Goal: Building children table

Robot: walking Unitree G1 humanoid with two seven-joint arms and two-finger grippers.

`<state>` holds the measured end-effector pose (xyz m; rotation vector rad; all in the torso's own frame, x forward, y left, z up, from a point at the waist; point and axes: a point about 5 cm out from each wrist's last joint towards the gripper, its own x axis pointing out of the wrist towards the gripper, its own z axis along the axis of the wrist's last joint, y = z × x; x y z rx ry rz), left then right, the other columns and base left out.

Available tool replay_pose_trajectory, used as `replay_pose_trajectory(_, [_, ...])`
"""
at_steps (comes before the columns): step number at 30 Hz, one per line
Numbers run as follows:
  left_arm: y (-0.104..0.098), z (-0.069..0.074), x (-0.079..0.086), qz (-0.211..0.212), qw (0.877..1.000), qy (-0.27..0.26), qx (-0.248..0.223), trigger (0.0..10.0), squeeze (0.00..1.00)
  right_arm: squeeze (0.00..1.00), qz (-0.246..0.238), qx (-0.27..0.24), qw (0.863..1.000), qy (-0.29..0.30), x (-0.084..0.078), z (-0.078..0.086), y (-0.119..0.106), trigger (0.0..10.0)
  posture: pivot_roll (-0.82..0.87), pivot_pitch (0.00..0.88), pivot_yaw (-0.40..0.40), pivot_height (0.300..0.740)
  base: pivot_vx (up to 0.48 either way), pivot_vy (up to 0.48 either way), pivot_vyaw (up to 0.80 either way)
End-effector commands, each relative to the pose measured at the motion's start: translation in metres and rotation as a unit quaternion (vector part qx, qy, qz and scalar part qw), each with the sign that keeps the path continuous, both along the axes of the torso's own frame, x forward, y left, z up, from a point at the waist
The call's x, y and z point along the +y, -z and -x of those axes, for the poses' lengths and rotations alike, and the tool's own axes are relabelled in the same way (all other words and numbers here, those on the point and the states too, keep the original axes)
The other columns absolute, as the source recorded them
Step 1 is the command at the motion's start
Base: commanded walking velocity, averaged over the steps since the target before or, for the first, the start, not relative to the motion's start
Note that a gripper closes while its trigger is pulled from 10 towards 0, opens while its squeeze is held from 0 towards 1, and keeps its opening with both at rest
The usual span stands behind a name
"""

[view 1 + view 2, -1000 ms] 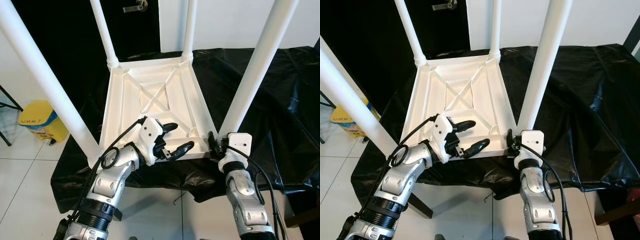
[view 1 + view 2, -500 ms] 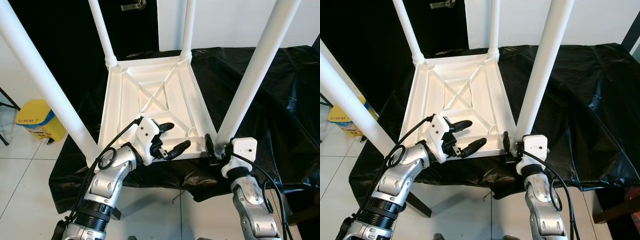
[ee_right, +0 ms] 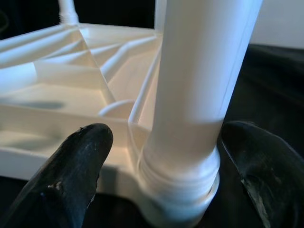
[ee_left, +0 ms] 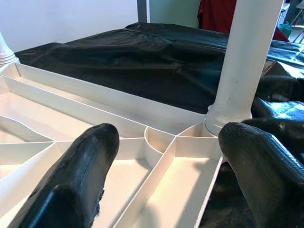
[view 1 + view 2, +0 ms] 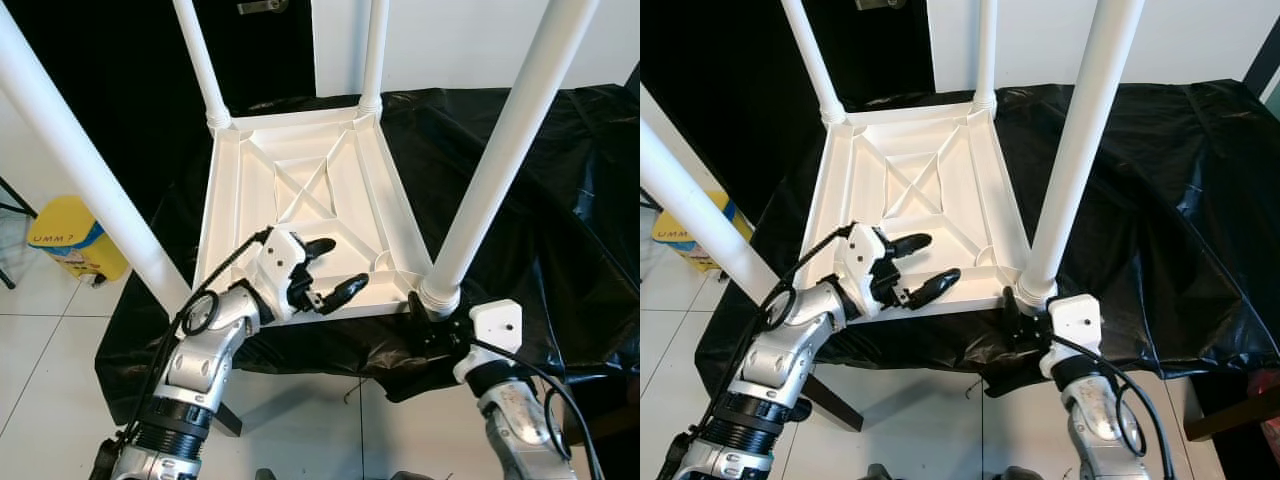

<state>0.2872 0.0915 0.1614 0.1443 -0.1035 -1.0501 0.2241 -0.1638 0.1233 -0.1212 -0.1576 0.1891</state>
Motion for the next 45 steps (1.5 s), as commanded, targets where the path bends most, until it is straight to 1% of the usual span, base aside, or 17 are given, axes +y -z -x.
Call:
replay_pose_trajectory(1, [-0.001, -0.002, 0.003, -0.003, 1.000, -0.014, 0.002, 10.0, 0.00, 0.00, -0.001, -0.001, 1.000, -0.004, -0.003, -0.003, -0.001, 10.0, -0.14, 0.075, 0.045, 0.740, 0.000, 0.000, 0.00])
replay_pose_trajectory(7, [-0.001, 0.000, 0.003, -0.006, 1.000, -0.009, 0.004, 10.0, 0.00, 0.00, 0.009, -0.005, 1.000, -0.025, -0.013, -0.014, -0.007, 10.0, -0.14, 0.075, 0.054, 0.740, 0.000, 0.000, 0.00])
replay_pose_trajectory(9, [0.000, 0.001, 0.003, -0.008, 1.000, -0.005, 0.005, 10.0, 0.00, 0.00, 0.002, 0.007, 0.998, -0.067, -0.021, -0.023, -0.010, 10.0, -0.14, 0.070, 0.054, 0.740, 0.000, 0.000, 0.00])
replay_pose_trajectory(12, [-0.001, 0.000, 0.003, -0.009, 1.000, -0.005, 0.005, 10.0, 0.00, 0.00, 0.012, 0.020, 0.992, -0.126, -0.026, -0.032, -0.013, 10.0, -0.14, 0.068, 0.054, 0.740, 0.000, 0.000, 0.00])
replay_pose_trajectory(14, [-0.001, 0.000, 0.003, -0.009, 1.000, -0.004, 0.004, 10.0, 0.00, 0.00, 0.027, 0.028, 0.985, -0.165, -0.026, -0.040, -0.013, 10.0, -0.13, 0.065, 0.054, 0.740, 0.000, 0.000, 0.00])
replay_pose_trajectory(16, [-0.001, 0.000, 0.002, -0.009, 1.000, -0.003, 0.004, 10.0, 0.00, 0.00, 0.029, 0.031, 0.984, -0.175, -0.026, -0.042, -0.013, 10.0, -0.13, 0.065, 0.054, 0.740, 0.000, 0.000, 0.00])
replay_pose_trajectory(18, [-0.002, 0.000, 0.001, -0.009, 1.000, -0.003, 0.002, 10.0, 0.00, 0.00, 0.047, 0.045, 0.974, -0.219, -0.020, -0.051, -0.010, 10.0, -0.12, 0.054, 0.050, 0.740, 0.000, 0.000, 0.00])
replay_pose_trajectory(22, [-0.003, 0.000, 0.001, -0.008, 1.000, -0.003, 0.001, 10.0, 0.00, 0.00, 0.056, 0.054, 0.968, -0.240, -0.016, -0.058, -0.007, 10.0, -0.11, 0.049, 0.049, 0.740, 0.000, 0.000, 0.00])
replay_pose_trajectory(23, [-0.003, 0.000, 0.000, -0.008, 1.000, -0.004, 0.000, 10.0, 0.00, 0.00, 0.060, 0.057, 0.966, -0.245, -0.016, -0.062, -0.007, 4.6, -0.11, 0.044, 0.045, 0.740, 0.000, 0.000, 0.00])
replay_pose_trajectory(24, [-0.003, 0.001, 0.001, -0.008, 1.000, -0.004, -0.001, 10.0, 0.00, 0.00, 0.063, 0.058, 0.965, -0.249, -0.016, -0.066, -0.006, 0.0, -0.10, 0.039, 0.039, 0.740, 0.000, 0.000, 0.00])
replay_pose_trajectory(27, [-0.004, 0.001, 0.001, -0.008, 1.000, -0.006, -0.001, 10.0, 0.00, 0.00, 0.068, 0.058, 0.964, -0.251, -0.017, -0.068, -0.006, 0.0, -0.09, 0.039, 0.038, 0.740, 0.000, 0.000, 0.00])
replay_pose_trajectory(35, [-0.003, 0.003, 0.005, -0.008, 1.000, -0.017, -0.002, 10.0, 0.00, 0.00, 0.071, 0.076, 0.961, -0.256, -0.029, -0.072, 0.001, 0.0, -0.08, 0.040, 0.027, 0.740, 0.000, 0.000, 0.00])
replay_pose_trajectory(36, [-0.003, 0.004, 0.005, -0.008, 1.000, -0.018, -0.002, 10.0, 0.00, 0.00, 0.068, 0.079, 0.962, -0.253, -0.030, -0.072, 0.002, 1.1, -0.07, 0.043, 0.025, 0.740, 0.000, 0.000, 0.00])
replay_pose_trajectory(38, [-0.003, 0.004, 0.006, -0.008, 1.000, -0.019, -0.002, 10.0, 0.00, 0.00, 0.066, 0.079, 0.962, -0.253, -0.031, -0.072, 0.002, 1.1, -0.07, 0.043, 0.025, 0.740, 0.000, 0.000, 0.00])
replay_pose_trajectory(39, [-0.003, 0.004, 0.006, -0.008, 1.000, -0.020, -0.001, 10.0, 0.00, 0.00, 0.060, 0.078, 0.966, -0.238, -0.032, -0.072, 0.002, 10.0, -0.08, 0.047, 0.022, 0.740, 0.000, 0.000, 0.00])
replay_pose_trajectory(40, [-0.003, 0.004, 0.006, -0.008, 1.000, -0.020, -0.001, 10.0, 0.00, 0.00, 0.060, 0.078, 0.966, -0.238, -0.032, -0.072, 0.002, 10.0, -0.08, 0.047, 0.022, 0.740, 0.000, 0.000, 0.00])
replay_pose_trajectory(45, [-0.002, 0.005, 0.005, -0.004, 1.000, -0.023, 0.001, 10.0, 0.00, 0.00, 0.049, 0.071, 0.986, -0.145, -0.034, -0.071, 0.004, 10.0, -0.08, 0.055, 0.014, 0.740, 0.000, 0.000, 0.00])
